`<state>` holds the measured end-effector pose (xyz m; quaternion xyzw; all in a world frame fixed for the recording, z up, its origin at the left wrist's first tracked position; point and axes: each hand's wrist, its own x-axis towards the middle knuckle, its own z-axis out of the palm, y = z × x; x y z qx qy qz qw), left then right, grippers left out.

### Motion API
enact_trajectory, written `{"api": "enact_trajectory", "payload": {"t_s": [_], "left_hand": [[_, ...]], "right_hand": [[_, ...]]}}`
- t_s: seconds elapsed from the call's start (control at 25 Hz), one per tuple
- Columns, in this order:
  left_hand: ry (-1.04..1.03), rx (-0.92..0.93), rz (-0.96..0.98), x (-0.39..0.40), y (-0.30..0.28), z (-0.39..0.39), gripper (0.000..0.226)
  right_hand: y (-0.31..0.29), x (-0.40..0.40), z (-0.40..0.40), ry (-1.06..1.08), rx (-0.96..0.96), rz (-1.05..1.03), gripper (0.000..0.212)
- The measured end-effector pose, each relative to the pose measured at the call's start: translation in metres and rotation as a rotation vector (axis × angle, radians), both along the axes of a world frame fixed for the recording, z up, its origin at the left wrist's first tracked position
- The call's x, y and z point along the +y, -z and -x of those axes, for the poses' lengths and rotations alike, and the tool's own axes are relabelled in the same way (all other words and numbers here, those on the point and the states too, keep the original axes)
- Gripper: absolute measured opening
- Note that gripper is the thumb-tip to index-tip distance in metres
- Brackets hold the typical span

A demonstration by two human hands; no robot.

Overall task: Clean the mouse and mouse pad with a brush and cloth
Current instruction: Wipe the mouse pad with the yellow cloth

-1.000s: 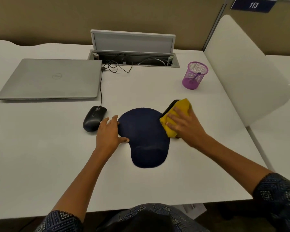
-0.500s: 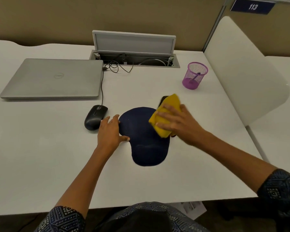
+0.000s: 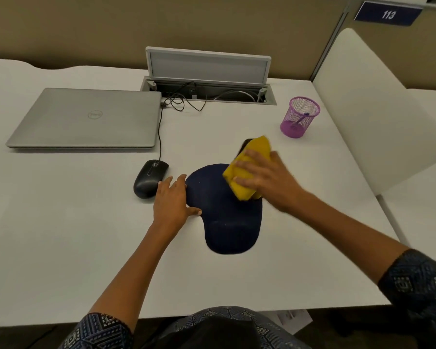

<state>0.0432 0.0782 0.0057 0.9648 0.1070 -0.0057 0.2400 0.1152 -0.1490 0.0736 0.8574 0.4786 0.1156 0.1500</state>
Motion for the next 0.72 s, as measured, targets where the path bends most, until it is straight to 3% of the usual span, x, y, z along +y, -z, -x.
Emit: {"api": "enact_trajectory", "payload": {"t_s": [0.08,0.16,0.36,0.48,0.6,0.68,0.72], "left_hand": [[0.023,-0.022,-0.012,0.001,0.002,0.000,0.097],[0.027,-0.026,-0.025,0.001,0.001,-0.001,0.096],[0.001,0.001,-0.001,0.000,0.002,-0.004,0.103],[-0.010,-0.014,0.021,0.001,0.002,-0.004,0.107],[-0.001,-0.014,0.012,0.001,0.003,-0.004,0.109],[-0.009,-0.022,0.014,0.001,0.003,-0.002,0.110],[-0.014,-0.034,0.019,0.001,0.003,-0.001,0.110]], "right_hand": [[0.020,0.020,0.029,-0.258,0.005,-0.071,0.036],[0.025,0.023,0.036,-0.290,0.027,0.024,0.046],[-0.004,-0.029,-0.039,0.167,0.035,0.236,0.043],[-0.013,-0.030,-0.057,0.322,0.130,0.083,0.046],[-0.004,0.023,-0.016,0.077,0.069,-0.186,0.031],[0.019,0.061,0.020,-0.116,0.050,-0.178,0.029],[0.026,0.072,0.032,-0.105,0.119,-0.077,0.035]]}}
